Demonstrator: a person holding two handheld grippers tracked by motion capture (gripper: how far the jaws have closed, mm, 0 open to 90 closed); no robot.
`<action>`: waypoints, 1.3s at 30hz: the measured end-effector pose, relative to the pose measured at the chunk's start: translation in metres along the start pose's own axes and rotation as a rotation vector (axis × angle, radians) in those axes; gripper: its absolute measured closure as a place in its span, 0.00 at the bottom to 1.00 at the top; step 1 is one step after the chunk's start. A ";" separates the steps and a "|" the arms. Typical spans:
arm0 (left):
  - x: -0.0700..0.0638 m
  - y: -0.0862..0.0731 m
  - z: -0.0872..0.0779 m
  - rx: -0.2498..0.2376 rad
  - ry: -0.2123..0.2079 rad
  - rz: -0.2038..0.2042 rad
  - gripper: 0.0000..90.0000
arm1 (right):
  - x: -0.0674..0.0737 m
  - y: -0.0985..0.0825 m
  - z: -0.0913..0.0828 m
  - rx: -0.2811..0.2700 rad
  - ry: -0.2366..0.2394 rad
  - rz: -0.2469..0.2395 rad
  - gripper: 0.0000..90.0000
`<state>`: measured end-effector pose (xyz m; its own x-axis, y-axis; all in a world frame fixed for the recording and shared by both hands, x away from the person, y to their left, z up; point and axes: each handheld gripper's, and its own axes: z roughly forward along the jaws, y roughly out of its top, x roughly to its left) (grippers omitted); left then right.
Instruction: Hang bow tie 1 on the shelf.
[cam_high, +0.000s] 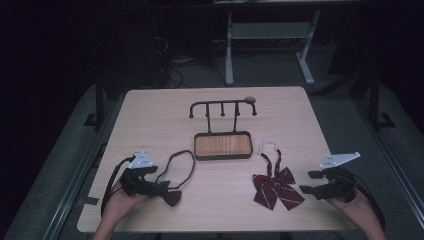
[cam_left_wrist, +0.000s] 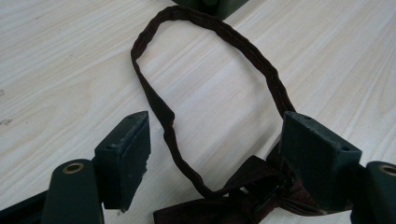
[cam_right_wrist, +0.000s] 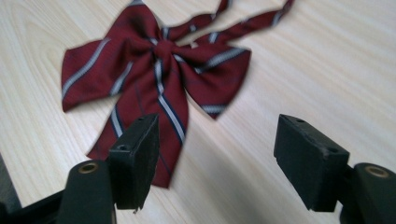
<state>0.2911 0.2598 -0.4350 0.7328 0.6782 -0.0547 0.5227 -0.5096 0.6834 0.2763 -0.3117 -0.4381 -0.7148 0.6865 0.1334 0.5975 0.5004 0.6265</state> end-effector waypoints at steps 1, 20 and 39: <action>-0.001 0.000 -0.001 -0.003 0.003 -0.001 0.28 | 0.002 0.003 -0.001 0.007 -0.005 -0.004 0.35; 0.001 0.013 -0.013 -0.024 -0.022 0.048 0.28 | 0.017 0.062 -0.007 0.068 0.024 -0.122 0.45; 0.001 -0.010 -0.016 -0.006 0.023 0.053 0.28 | 0.020 0.111 0.010 0.142 0.068 -0.192 0.50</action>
<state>0.2796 0.2739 -0.4298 0.7489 0.6627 -0.0015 0.4807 -0.5417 0.6895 0.3317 -0.2374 -0.3736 -0.8402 0.5368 0.0771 0.4899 0.6905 0.5322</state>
